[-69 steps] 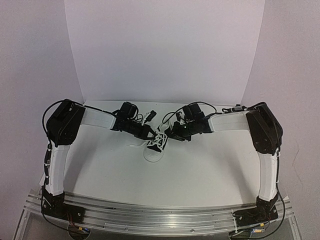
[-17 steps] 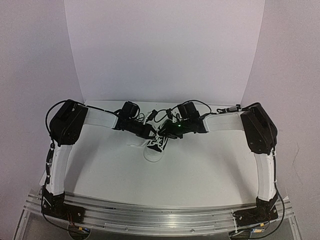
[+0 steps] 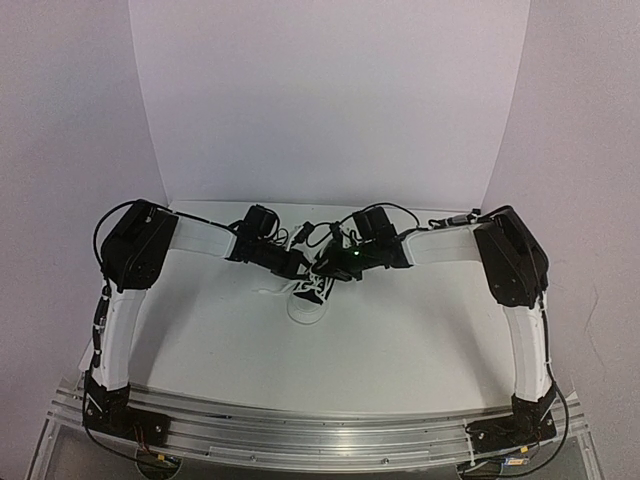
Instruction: Tie the shoes
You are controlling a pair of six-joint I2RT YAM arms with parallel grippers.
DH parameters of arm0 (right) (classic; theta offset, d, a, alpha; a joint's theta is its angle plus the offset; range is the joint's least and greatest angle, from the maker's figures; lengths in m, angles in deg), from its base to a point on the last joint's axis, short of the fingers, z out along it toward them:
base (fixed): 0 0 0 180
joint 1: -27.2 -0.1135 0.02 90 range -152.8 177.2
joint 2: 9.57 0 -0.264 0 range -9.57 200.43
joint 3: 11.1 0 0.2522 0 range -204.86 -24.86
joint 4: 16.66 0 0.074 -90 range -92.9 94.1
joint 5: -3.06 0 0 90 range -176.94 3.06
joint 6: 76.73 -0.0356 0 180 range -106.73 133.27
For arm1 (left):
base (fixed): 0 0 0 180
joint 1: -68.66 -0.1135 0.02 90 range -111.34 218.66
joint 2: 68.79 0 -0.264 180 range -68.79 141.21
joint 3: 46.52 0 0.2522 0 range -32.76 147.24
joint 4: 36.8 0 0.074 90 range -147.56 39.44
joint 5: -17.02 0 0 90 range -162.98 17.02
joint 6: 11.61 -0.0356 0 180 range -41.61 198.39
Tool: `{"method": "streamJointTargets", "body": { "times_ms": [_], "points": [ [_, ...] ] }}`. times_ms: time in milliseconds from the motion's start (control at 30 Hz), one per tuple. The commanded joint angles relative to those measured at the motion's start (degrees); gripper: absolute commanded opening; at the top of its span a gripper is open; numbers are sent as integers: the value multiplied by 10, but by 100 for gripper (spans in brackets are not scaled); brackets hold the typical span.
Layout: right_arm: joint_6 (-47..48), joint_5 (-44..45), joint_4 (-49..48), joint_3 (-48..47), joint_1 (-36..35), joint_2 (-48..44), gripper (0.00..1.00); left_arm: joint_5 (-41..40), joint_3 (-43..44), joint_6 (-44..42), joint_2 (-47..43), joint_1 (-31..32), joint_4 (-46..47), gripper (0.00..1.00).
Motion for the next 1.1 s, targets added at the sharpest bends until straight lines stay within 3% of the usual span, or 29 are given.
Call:
{"method": "streamJointTargets", "body": {
  "times_ms": [0,167,400,667,933,1067],
  "points": [
    [-8,-9,-12,-23,-2,24,23,21,18,14,0,4,32,0],
    [-11,-8,-22,-8,-3,25,9,33,18,43,-1,4,60,0],
    [-9,-9,-37,-2,-2,14,0,34,9,44,1,4,65,0],
    [-17,35,-42,38,7,-28,0,20,30,-20,-4,1,14,5],
    [-9,30,-45,43,7,-38,0,21,29,-21,-1,-2,15,5],
    [-10,40,-46,46,9,-49,0,18,39,-35,-4,-4,-11,18]
  ]
}}
